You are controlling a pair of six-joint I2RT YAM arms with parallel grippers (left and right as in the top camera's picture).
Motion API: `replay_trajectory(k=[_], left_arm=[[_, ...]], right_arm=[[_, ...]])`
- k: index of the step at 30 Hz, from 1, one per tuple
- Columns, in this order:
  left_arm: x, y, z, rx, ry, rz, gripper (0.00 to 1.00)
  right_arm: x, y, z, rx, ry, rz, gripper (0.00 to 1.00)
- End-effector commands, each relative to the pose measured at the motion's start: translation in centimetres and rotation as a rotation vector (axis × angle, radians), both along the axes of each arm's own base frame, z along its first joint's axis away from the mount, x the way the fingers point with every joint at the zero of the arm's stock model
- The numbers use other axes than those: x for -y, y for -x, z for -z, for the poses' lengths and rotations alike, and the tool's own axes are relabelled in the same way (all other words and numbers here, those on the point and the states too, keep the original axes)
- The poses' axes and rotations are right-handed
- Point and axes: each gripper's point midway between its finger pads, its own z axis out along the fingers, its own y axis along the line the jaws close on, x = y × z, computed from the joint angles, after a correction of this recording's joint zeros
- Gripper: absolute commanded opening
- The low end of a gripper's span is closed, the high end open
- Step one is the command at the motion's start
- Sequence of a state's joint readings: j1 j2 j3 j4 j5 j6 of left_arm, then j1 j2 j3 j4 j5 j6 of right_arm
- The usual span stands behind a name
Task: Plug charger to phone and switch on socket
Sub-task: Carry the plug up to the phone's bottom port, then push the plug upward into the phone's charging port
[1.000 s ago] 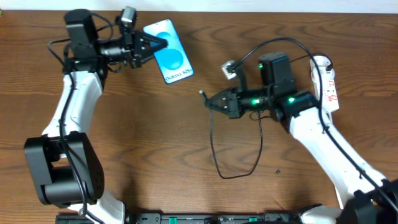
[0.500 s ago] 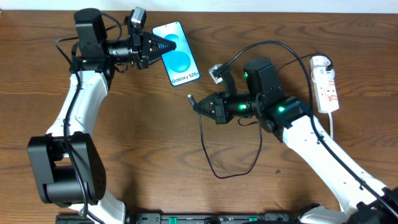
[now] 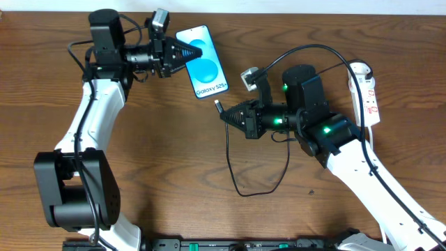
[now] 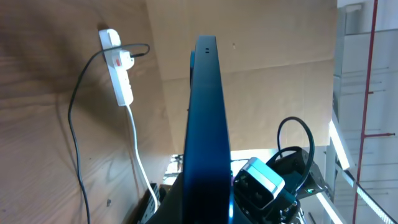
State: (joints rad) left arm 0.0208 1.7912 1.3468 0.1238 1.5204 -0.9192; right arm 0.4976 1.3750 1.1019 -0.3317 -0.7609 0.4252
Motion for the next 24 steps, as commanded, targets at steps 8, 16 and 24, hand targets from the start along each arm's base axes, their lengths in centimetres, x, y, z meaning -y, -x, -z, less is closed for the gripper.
replay_trajectory(k=[8,16,24], left_arm=[[0.1,0.3,-0.4,0.007,0.0,0.003,0.07],[0.1,0.2,-0.4,0.007,-0.004,-0.005,0.07],[0.1,0.1,-0.3,0.007,-0.006,-0.01,0.07]], right_arm=[[0.4,-1.4,-0.1,-0.067,-0.014,0.108,0.01],[0.0,-1.2,0.0,-0.111,-0.034,0.109,0.01],[-0.5,-1.0,0.8,-0.116,-0.075,0.095,0.01]])
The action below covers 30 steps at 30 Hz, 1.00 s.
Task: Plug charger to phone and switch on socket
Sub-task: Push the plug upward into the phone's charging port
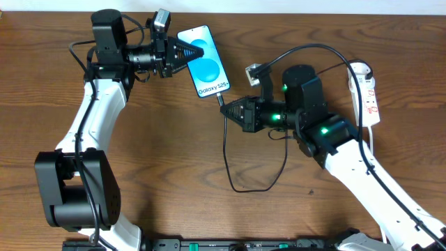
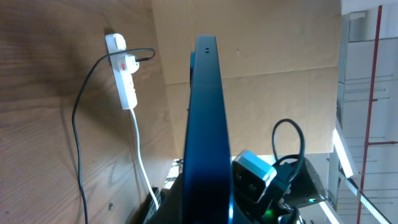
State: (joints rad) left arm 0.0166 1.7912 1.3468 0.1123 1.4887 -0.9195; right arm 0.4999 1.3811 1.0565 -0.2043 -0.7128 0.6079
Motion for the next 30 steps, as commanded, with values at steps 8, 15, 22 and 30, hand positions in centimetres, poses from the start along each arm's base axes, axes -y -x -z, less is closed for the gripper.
replay_trajectory(k=[8,15,22,30], left_arm=[[-0.01,0.5,-0.64,0.02,0.006,0.015,0.07],[-0.01,0.5,-0.64,0.02,0.007,0.015,0.07],[-0.01,0.5,-0.64,0.019,0.007,0.015,0.07],[-0.01,0.5,-0.64,0.02,0.006,0.015,0.07]], right_arm=[[-0.45,0.29,0.31,-0.024,-0.039,-0.009,0.01],[-0.48,0.12,0.11,-0.029,-0.048,0.001,0.01],[-0.47,0.16,0.41,-0.054,-0.046,0.007,0.01],[-0.48,0.19,0.44,-0.058,-0.046,0.007,0.01]])
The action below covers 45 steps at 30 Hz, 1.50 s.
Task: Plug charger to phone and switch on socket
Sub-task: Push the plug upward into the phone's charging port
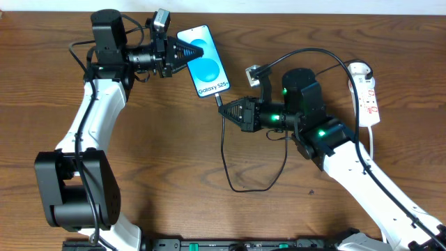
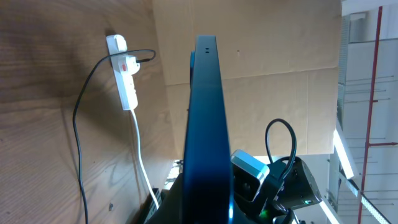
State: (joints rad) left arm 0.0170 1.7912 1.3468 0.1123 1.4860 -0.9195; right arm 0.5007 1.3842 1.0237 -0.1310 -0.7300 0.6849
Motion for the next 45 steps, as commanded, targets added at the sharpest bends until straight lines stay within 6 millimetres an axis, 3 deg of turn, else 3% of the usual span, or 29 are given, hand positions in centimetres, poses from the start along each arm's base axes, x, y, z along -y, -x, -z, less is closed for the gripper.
replay_trajectory(k=[1,45], left_arm=[[0.0,0.5,-0.7,0.019,0.008,0.018,0.07],[1.0,0.8,-0.6,0.019,0.004,0.034,0.07]], right_arm=[[-0.2,0.2,0.3,-0.017,-0.001,-0.006,0.01],[-0.6,0.5,0.3,-0.014,0.002,-0.006,0.01]])
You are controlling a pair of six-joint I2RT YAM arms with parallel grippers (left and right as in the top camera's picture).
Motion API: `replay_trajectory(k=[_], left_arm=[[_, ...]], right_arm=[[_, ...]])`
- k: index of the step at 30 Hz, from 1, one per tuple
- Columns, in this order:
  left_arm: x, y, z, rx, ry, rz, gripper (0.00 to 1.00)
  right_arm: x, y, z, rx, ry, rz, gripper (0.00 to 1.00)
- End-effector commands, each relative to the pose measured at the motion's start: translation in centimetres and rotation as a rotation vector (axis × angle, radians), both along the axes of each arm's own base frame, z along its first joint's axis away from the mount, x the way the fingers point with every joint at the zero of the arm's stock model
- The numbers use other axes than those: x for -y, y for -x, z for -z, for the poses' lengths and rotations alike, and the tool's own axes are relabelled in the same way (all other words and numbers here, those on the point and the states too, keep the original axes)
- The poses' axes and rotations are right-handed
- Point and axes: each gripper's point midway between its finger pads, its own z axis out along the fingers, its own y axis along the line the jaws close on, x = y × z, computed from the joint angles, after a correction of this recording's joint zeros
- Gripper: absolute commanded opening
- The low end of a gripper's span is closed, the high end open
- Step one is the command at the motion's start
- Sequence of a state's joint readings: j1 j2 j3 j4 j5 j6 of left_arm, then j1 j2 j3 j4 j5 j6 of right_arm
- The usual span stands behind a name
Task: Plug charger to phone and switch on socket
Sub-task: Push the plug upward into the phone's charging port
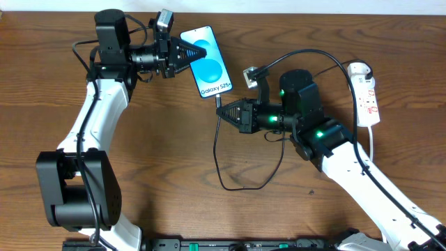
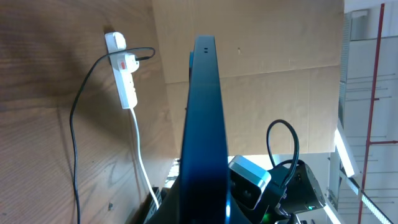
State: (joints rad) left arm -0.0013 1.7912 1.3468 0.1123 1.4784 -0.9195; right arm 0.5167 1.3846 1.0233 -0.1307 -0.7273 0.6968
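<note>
A blue-screened phone (image 1: pixel 207 61) reading Galaxy S25+ is held off the table at the top centre, my left gripper (image 1: pixel 187 51) shut on its left side. In the left wrist view the phone (image 2: pixel 204 124) shows edge-on as a dark blue slab. My right gripper (image 1: pixel 226 111) is shut on the black charger plug (image 1: pixel 219 103), whose tip sits at the phone's lower end. The black cable (image 1: pixel 230 178) loops down from it and runs up to the white socket strip (image 1: pixel 366 90) at the right, also seen as socket strip (image 2: pixel 120 71).
The wooden table (image 1: pixel 153 167) carries only the cable loop and the socket strip near its right edge. The right arm (image 1: pixel 327 139) stretches across the table's right half; the left arm (image 1: pixel 94 104) lies along the left side.
The phone and my left gripper have shifted slightly right and up. My right gripper with the plug has moved a little left, still at the phone's lower end. The cable loop has widened.
First my right gripper held the plug below the phone with a gap between them. Later the plug's tip was at the phone's bottom edge. It stayed there at the following moment and does now, with the left gripper holding the phone throughout.
</note>
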Motion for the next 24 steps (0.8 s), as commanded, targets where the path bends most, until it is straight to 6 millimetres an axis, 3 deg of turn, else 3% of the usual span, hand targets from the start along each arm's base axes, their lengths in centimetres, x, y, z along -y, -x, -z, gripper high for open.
replay_trajectory(k=[1,24], left_arm=[[0.3,0.6,-0.6,0.019,0.007,0.023,0.07],[0.4,1.0,-0.8,0.019,0.017,0.047,0.07]], right_arm=[[-0.2,0.0,0.3,-0.004,0.005,0.005,0.01],[1.0,-2.3,-0.5,0.039,-0.008,0.094,0.01]])
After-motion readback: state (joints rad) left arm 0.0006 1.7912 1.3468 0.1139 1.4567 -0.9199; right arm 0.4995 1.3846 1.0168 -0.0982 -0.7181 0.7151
